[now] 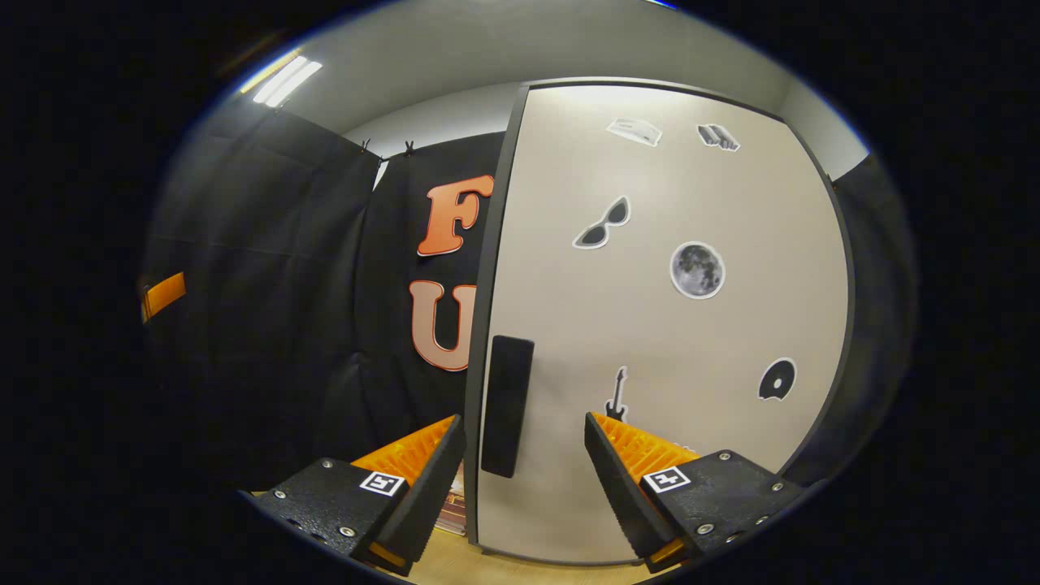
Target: Open the cabinet door with the right hand, grasp the bottle in the cabinet with the left hand and place it on the coaster, then close the cabinet door with the right hand.
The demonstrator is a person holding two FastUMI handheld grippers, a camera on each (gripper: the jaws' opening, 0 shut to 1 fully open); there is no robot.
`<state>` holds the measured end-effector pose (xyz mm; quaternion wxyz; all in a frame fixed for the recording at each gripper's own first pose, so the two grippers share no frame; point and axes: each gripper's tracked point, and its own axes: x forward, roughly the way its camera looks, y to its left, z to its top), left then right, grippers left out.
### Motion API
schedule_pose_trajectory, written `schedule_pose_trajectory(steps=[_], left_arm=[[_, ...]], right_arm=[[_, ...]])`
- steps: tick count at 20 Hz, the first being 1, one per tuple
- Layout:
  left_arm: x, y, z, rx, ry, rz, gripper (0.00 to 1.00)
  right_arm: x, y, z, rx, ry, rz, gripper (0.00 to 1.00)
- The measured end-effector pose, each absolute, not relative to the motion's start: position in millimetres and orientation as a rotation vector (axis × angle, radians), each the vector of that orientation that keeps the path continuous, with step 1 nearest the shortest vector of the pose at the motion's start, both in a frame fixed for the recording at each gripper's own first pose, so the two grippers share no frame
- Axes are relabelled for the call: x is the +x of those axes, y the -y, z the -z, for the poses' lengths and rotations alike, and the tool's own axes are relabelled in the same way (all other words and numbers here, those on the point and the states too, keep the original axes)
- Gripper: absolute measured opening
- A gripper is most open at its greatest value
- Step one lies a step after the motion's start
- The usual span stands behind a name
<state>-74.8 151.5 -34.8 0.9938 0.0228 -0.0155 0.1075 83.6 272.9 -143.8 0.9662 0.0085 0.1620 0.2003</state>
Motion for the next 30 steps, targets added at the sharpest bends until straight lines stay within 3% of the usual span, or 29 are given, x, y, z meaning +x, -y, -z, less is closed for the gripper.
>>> schedule_pose_trajectory(steps=[3,4,5,7,8,9,10,14,15,16,17,20,25,27,30], left_arm=[[-79.7,-166.9,42.0,0.045,0.014,-0.237,1.00],[-81.8,-171.2,46.9,0.043,0.003,-0.245,0.92],[-84.1,-175.1,50.2,0.041,-0.003,-0.249,0.95],[-87.6,-181.7,53.9,0.039,-0.007,-0.256,0.92],[-88.3,-186.3,56.7,0.039,-0.011,-0.262,0.96],[-88.4,-190.7,58.6,0.039,-0.014,-0.272,0.92],[-88.6,-194.4,60.5,0.037,-0.018,-0.278,0.96],[-89.9,-194.1,71.7,0.032,-0.040,-0.270,0.96],[-89.5,-194.4,71.2,0.034,-0.042,-0.270,0.92],[-90.5,-195.5,71.3,0.032,-0.042,-0.273,0.96],[-89.4,-193.8,71.5,0.028,-0.046,-0.272,0.96],[-86.0,-186.0,74.7,0.025,-0.061,-0.265,0.96],[-81.6,-162.0,83.8,0.014,-0.091,-0.223,0.92],[-72.3,-144.5,95.1,0.013,-0.118,-0.190,0.99],[-65.0,-123.0,92.9,0.026,-0.109,-0.160,0.95]], right_arm=[[97.6,-287.6,154.9,0.013,-0.364,-0.385,0.86],[102.0,-289.9,157.9,0.013,-0.372,-0.370,0.85],[105.7,-292.2,160.0,0.013,-0.375,-0.359,0.83],[111.3,-296.7,164.4,0.016,-0.384,-0.340,0.80],[113.4,-297.8,167.5,0.014,-0.391,-0.327,0.77],[115.5,-302.0,170.3,0.010,-0.397,-0.328,0.72],[116.3,-306.9,174.0,0.002,-0.406,-0.334,0.70],[121.3,-299.5,180.7,-0.039,-0.407,-0.265,0.58],[122.7,-296.9,180.7,-0.044,-0.406,-0.251,0.51],[122.3,-297.1,181.8,-0.055,-0.406,-0.248,0.47],[121.5,-298.0,181.4,-0.075,-0.398,-0.254,0.41],[121.6,-295.6,182.1,-0.075,-0.403,-0.280,0.39],[113.7,-296.0,176.0,-0.027,-0.398,-0.343,0.22],[103.5,-296.3,168.5,-0.010,-0.397,-0.371,0.22],[83.7,-297.8,159.1,0.001,-0.377,-0.418,0.22]])
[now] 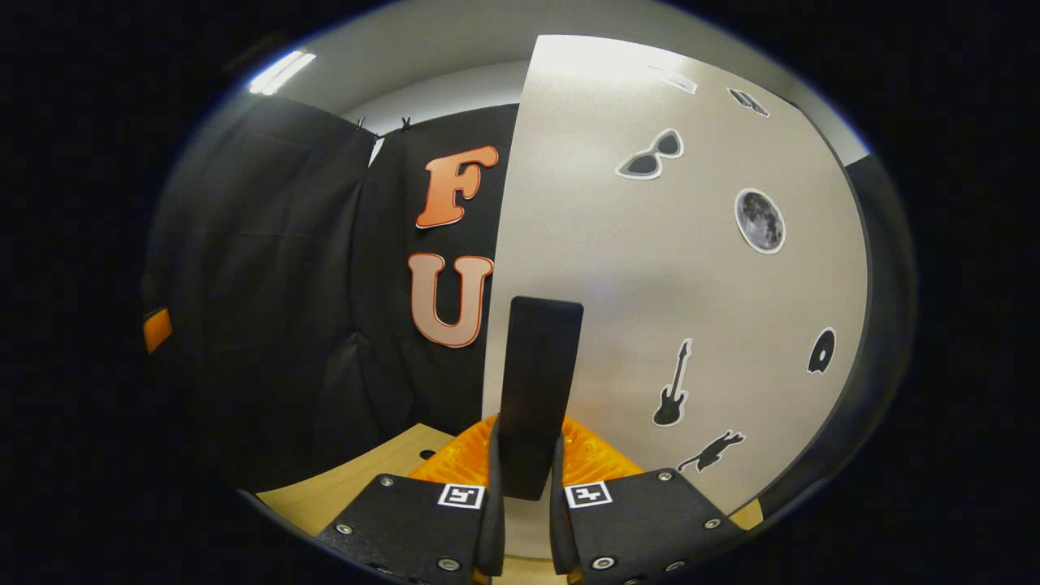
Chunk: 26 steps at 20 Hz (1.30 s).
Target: Open the cabinet door with the right hand, grasp the bottle in the cabinet with the left hand and place it on the coaster, then close the cabinet door with the right hand.
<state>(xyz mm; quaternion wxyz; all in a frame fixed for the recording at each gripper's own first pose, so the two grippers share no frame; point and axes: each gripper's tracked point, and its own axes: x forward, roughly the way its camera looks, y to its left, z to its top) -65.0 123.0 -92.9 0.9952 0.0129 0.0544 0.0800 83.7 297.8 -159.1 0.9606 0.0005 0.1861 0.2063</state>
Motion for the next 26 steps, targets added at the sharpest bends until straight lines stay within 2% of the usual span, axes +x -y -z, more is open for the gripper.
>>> schedule_pose_trajectory(steps=[2,4,5,7,8,10,14,15,17,20,21,23,24,26], left_arm=[[-76.3,-104.2,93.6,0.026,-0.110,-0.136,0.92],[-73.4,-86.2,100.0,0.023,-0.122,-0.102,0.92],[-70.6,-74.0,106.1,0.012,-0.141,-0.070,0.95],[-60.5,-50.1,119.5,-0.021,-0.179,-0.012,0.92],[-55.3,-44.4,119.4,-0.022,-0.181,0.004,0.96],[-50.9,-32.6,120.2,-0.027,-0.180,0.020,0.95],[-41.4,3.0,124.6,-0.022,-0.180,0.067,0.95],[-40.0,12.7,126.1,-0.015,-0.179,0.077,0.99],[-37.0,35.7,128.9,-0.009,-0.178,0.107,0.99],[-30.3,73.9,139.8,-0.012,-0.192,0.163,0.90],[-27.8,85.0,143.2,-0.013,-0.196,0.180,0.90],[-27.1,109.3,147.1,-0.015,-0.190,0.210,0.99],[-25.2,121.7,149.1,-0.019,-0.186,0.230,0.91],[-24.5,150.1,155.2,-0.023,-0.179,0.267,0.94]], right_arm=[[62.3,-287.9,154.0,0.017,-0.361,-0.448,0.22],[41.3,-276.8,149.6,0.041,-0.349,-0.481,0.22],[28.4,-269.3,145.6,0.049,-0.338,-0.495,0.22],[-0.6,-249.1,137.3,0.065,-0.318,-0.515,0.22],[-9.6,-241.9,134.3,0.073,-0.311,-0.523,0.22],[-26.1,-227.9,128.2,0.085,-0.295,-0.540,0.22],[-28.5,-221.5,125.7,0.104,-0.236,-0.560,0.22],[-31.5,-217.1,125.0,0.113,-0.224,-0.564,0.22],[-37.3,-208.2,123.5,0.132,-0.200,-0.566,0.22],[-43.3,-194.6,120.1,0.150,-0.160,-0.552,0.22],[-44.4,-190.8,120.3,0.155,-0.150,-0.543,0.22],[-45.6,-184.1,119.8,0.167,-0.136,-0.521,0.22],[-47.5,-181.3,117.8,0.167,-0.128,-0.511,0.22],[-45.3,-179.1,116.2,0.165,-0.107,-0.497,0.22]])
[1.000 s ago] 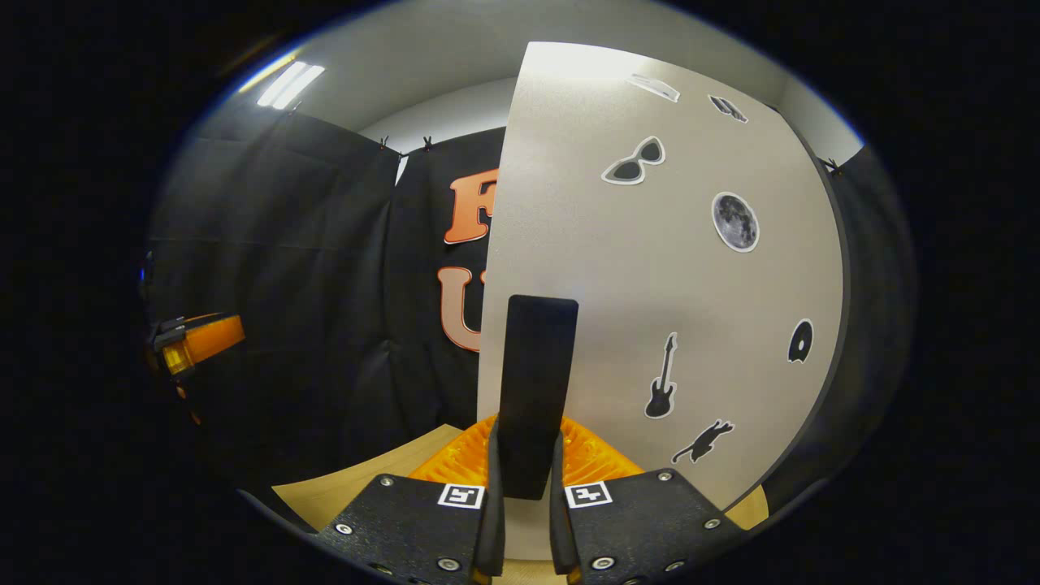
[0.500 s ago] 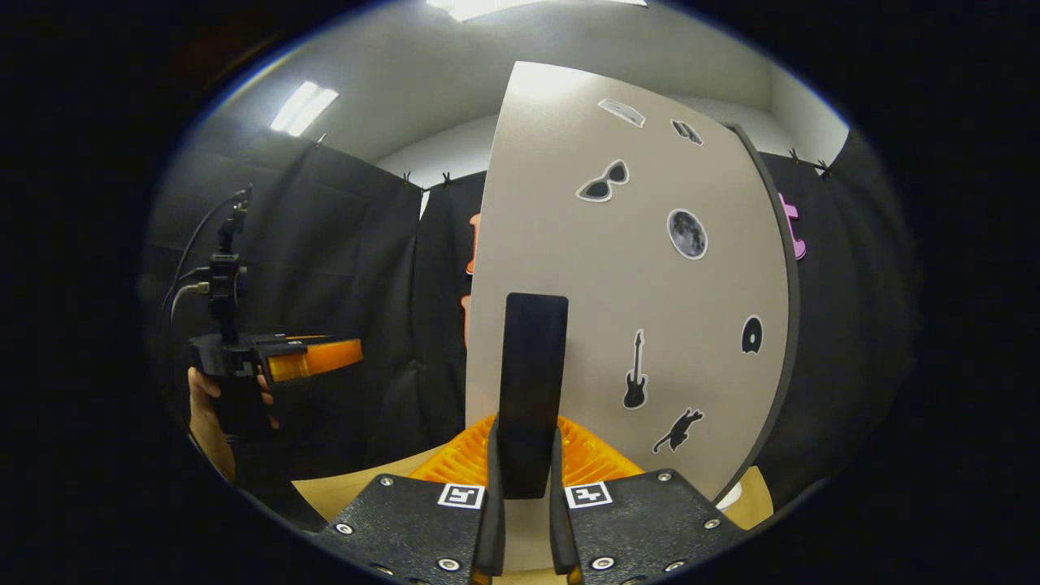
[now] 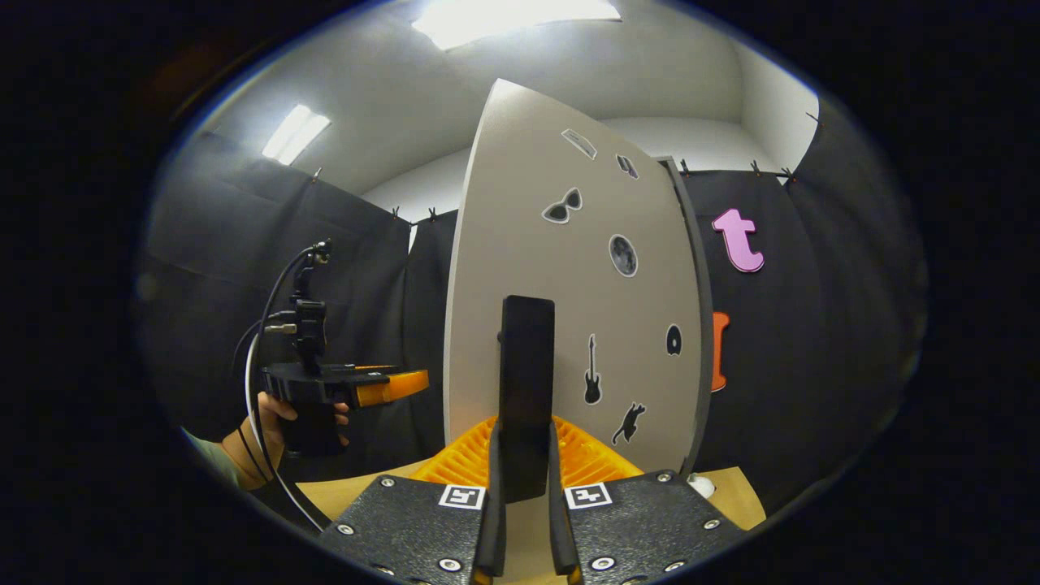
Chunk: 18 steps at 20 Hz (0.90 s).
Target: Open the cabinet door with the right hand, grasp the bottle in the cabinet with the left hand and place it on the coaster, then close the cabinet door with the right hand.
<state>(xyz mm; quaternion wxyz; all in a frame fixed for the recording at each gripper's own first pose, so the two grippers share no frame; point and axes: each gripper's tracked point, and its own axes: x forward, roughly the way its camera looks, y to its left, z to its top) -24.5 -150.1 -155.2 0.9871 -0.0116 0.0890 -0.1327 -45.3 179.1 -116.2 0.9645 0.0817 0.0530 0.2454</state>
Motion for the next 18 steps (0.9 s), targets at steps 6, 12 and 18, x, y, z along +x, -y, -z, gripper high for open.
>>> schedule_pose_trajectory(steps=[6,12,18], left_arm=[[-17.0,240.3,179.0,0.006,-0.190,0.358,0.95],[16.5,303.5,211.1,-0.030,-0.268,0.402,0.94],[44.0,358.7,244.0,-0.062,-0.319,0.446,0.93]], right_arm=[[-41.8,-175.4,110.0,0.197,-0.063,-0.458,0.22],[-37.3,-167.6,108.3,0.192,-0.033,-0.406,0.21],[-34.5,-160.8,102.2,0.175,0.050,-0.304,0.20]])
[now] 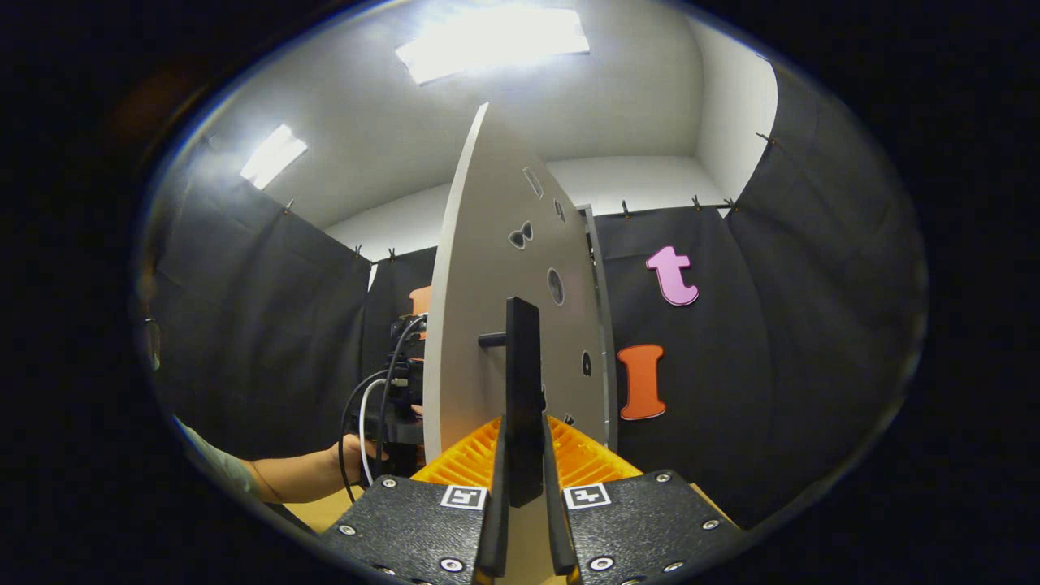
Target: Open the cabinet door with the right hand, grasp the bottle in the cabinet with the left hand and place it on the coaster, then close the cabinet door with the right hand.
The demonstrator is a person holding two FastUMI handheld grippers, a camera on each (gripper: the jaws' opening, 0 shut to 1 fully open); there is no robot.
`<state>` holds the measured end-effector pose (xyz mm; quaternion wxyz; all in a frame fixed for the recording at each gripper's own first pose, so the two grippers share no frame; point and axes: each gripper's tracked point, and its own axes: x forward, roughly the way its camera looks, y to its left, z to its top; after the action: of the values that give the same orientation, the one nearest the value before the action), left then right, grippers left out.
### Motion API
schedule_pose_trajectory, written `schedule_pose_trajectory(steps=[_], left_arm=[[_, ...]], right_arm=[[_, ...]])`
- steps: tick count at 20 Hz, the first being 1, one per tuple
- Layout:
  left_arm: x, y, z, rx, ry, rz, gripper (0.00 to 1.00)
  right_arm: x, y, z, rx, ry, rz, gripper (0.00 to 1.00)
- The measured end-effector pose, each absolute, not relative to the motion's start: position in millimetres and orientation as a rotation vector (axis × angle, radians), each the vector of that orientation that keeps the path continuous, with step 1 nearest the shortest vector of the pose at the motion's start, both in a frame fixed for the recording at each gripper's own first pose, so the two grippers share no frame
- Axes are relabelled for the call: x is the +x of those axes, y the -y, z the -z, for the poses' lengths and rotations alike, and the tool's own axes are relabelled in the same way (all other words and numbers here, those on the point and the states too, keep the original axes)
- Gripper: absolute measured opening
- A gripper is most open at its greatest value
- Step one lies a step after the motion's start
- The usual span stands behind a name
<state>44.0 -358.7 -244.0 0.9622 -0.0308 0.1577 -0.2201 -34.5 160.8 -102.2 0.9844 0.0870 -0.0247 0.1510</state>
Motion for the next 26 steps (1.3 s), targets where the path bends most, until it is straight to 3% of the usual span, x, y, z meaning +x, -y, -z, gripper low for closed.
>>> schedule_pose_trajectory(steps=[3,5,7,9,15,16,17,18,20,23,26], left_arm=[[68.5,377.5,253.4,-0.053,-0.309,0.437,0.91],[84.2,385.5,263.4,-0.044,-0.312,0.412,1.00],[101.5,391.3,270.7,-0.035,-0.309,0.389,0.90],[117.8,395.3,274.2,-0.021,-0.297,0.369,0.95],[152.5,403.0,300.9,0.041,-0.334,0.327,0.95],[157.0,405.4,305.9,0.025,-0.356,0.334,0.91],[160.5,408.0,309.3,0.004,-0.373,0.342,0.91],[163.5,410.1,312.0,-0.010,-0.391,0.348,0.96],[170.3,408.3,314.5,-0.027,-0.405,0.338,0.99],[174.0,403.8,317.5,-0.030,-0.423,0.341,0.86],[163.4,398.3,313.9,-0.041,-0.436,0.372,0.82]], right_arm=[[-35.9,-156.0,104.2,0.138,0.058,-0.247,0.20],[-33.3,-151.1,103.0,0.117,0.071,-0.205,0.20],[-31.8,-149.5,103.3,0.115,0.072,-0.181,0.20],[-32.7,-151.0,105.8,0.134,0.072,-0.167,0.16],[-41.7,-168.3,96.2,0.154,0.092,-0.195,0.14],[-41.5,-165.8,95.7,0.138,0.096,-0.186,0.04],[-43.0,-164.2,95.5,0.130,0.102,-0.186,0.04],[-44.8,-164.5,95.5,0.129,0.106,-0.193,0.14],[-48.1,-166.3,95.6,0.135,0.105,-0.207,0.16],[-48.4,-167.6,96.5,0.145,0.105,-0.214,0.21],[-43.8,-163.1,96.9,0.133,0.114,-0.202,0.25]])
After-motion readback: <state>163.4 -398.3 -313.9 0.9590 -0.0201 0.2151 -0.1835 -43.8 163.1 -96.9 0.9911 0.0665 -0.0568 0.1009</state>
